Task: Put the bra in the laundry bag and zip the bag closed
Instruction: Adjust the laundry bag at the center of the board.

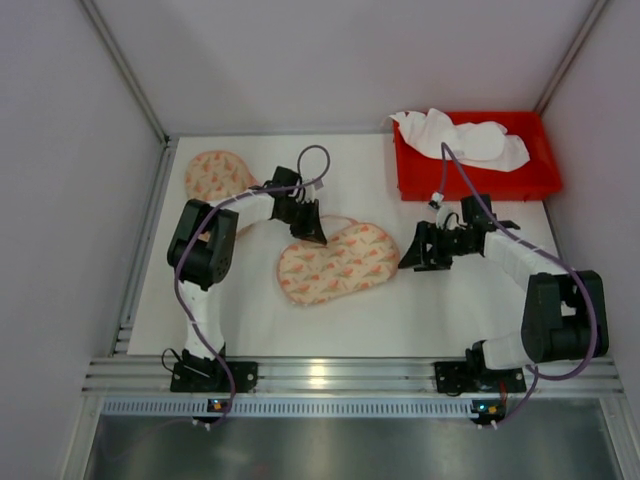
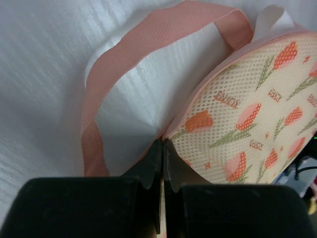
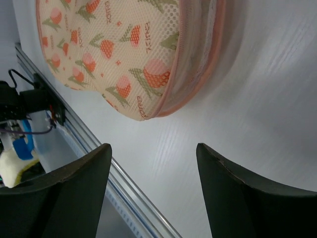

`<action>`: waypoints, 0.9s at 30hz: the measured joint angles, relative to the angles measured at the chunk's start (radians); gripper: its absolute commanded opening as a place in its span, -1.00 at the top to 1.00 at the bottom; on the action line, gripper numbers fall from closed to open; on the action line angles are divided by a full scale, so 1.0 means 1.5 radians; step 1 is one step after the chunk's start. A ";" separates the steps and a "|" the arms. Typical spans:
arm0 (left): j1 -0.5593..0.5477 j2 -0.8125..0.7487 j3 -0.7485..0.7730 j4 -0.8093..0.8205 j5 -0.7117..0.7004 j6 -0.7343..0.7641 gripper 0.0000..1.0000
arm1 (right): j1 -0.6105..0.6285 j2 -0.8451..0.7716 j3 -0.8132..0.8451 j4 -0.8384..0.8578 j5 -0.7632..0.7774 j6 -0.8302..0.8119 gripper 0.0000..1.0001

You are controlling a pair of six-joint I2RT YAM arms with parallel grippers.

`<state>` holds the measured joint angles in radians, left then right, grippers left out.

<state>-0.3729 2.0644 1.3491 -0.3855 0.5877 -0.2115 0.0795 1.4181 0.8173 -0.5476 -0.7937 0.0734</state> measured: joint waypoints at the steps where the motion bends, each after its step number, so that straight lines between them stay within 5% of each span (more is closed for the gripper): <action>1: 0.004 -0.001 -0.010 0.015 0.006 -0.027 1.00 | 0.002 0.000 -0.018 0.021 -0.005 0.027 -0.42; 11: 0.016 -0.038 -0.119 0.169 -0.004 -0.241 1.00 | 0.104 -0.001 -0.072 0.173 0.013 0.243 -0.48; 17: 0.016 -0.041 -0.146 0.224 -0.004 -0.308 1.00 | 0.231 -0.025 -0.128 0.225 0.062 0.326 -0.50; 27: 0.017 -0.043 -0.182 0.292 0.002 -0.375 1.00 | 0.273 0.039 -0.145 0.323 0.190 0.468 -0.35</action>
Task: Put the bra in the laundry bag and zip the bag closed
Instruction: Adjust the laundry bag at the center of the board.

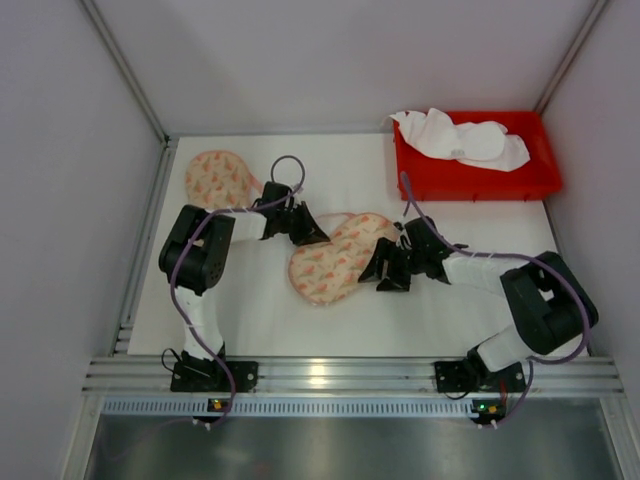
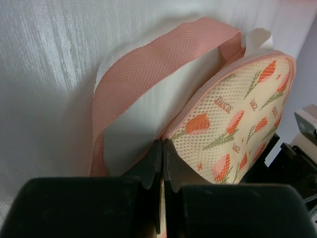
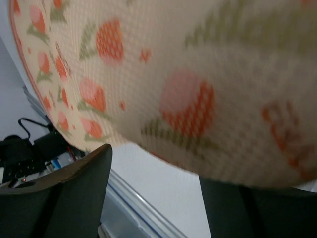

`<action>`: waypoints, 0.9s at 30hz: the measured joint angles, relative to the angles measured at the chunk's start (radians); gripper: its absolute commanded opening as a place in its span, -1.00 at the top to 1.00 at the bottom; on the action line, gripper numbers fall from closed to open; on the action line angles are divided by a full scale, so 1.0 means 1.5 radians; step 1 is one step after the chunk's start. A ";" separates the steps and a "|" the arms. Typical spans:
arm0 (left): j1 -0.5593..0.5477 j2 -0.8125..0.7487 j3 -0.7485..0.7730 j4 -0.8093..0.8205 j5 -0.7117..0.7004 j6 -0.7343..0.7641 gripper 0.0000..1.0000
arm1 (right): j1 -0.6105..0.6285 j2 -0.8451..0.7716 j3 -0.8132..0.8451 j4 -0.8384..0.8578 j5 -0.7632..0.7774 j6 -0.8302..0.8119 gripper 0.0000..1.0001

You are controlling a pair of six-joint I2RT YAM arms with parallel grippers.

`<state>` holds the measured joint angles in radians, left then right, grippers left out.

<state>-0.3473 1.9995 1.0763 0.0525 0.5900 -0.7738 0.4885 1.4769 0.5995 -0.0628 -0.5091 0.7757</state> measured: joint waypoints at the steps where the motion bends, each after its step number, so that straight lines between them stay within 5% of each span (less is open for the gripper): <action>1: 0.000 -0.003 -0.008 0.010 -0.001 -0.004 1.00 | 0.001 0.018 0.015 0.014 0.010 0.004 -0.30; 6: 0.001 -0.030 -0.055 0.044 -0.007 -0.016 1.00 | 0.002 0.078 0.070 0.032 0.061 0.011 0.30; 9: 0.004 -0.051 -0.088 0.057 -0.012 -0.020 1.00 | 0.002 0.099 0.099 0.014 0.078 -0.006 0.42; 11: 0.006 -0.065 -0.106 0.061 -0.016 -0.024 1.00 | 0.001 0.112 0.124 -0.002 0.080 -0.025 0.27; 12: 0.006 -0.071 -0.115 0.063 -0.020 -0.026 1.00 | 0.000 0.118 0.139 -0.009 0.080 -0.036 -0.05; 16: 0.010 -0.085 -0.129 0.063 -0.034 -0.027 1.00 | -0.008 0.127 0.178 -0.023 0.069 -0.083 -0.41; 27: 0.031 -0.088 -0.133 0.065 -0.040 -0.043 1.00 | -0.002 0.042 0.022 0.056 -0.041 -0.027 -0.49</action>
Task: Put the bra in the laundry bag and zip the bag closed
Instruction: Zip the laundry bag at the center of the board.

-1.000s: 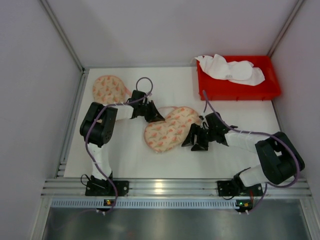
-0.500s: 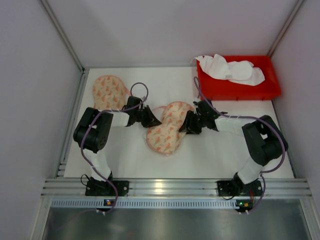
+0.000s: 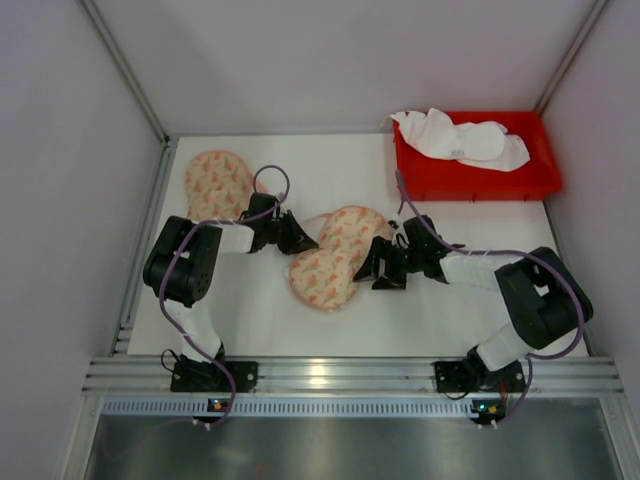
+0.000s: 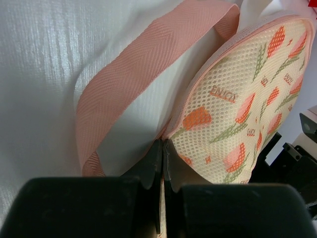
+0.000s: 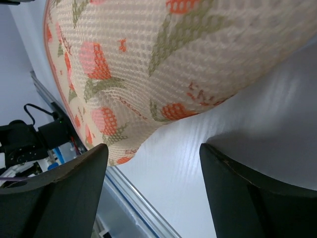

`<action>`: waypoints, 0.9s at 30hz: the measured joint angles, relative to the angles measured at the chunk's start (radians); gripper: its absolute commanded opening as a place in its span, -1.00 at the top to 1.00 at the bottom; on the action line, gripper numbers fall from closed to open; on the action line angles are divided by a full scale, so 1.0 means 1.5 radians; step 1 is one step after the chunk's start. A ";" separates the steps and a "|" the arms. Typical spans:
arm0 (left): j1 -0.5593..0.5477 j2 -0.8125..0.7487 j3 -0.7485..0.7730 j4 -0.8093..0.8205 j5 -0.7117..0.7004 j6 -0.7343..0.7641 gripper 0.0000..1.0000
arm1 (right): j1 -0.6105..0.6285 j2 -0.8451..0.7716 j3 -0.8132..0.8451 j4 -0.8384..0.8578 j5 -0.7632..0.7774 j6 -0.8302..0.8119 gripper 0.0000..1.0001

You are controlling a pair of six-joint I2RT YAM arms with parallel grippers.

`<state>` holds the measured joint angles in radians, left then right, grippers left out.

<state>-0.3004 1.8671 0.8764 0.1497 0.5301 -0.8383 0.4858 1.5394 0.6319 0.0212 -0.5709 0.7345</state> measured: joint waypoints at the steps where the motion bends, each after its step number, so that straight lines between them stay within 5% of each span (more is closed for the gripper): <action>1: 0.000 0.000 0.000 0.000 0.000 -0.001 1.00 | 0.005 0.001 -0.005 0.014 -0.002 0.011 -0.47; 6: 0.001 0.001 0.000 0.000 0.001 -0.004 1.00 | 0.029 0.035 -0.010 0.084 -0.007 0.063 -0.16; 13: 0.012 0.000 0.001 -0.004 0.012 0.003 0.96 | 0.046 0.079 -0.003 0.124 -0.017 0.103 0.98; 20: 0.018 -0.050 0.011 -0.082 -0.021 0.093 0.02 | 0.046 0.058 0.013 0.102 -0.019 0.097 1.00; 27: 0.028 -0.195 0.033 -0.217 -0.086 0.281 -0.23 | 0.046 0.061 0.114 -0.017 -0.036 0.017 1.00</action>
<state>-0.2584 1.5742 0.9257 -0.1764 0.4004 -0.4171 0.5549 1.6314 0.8032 -0.0048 -0.6250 0.7597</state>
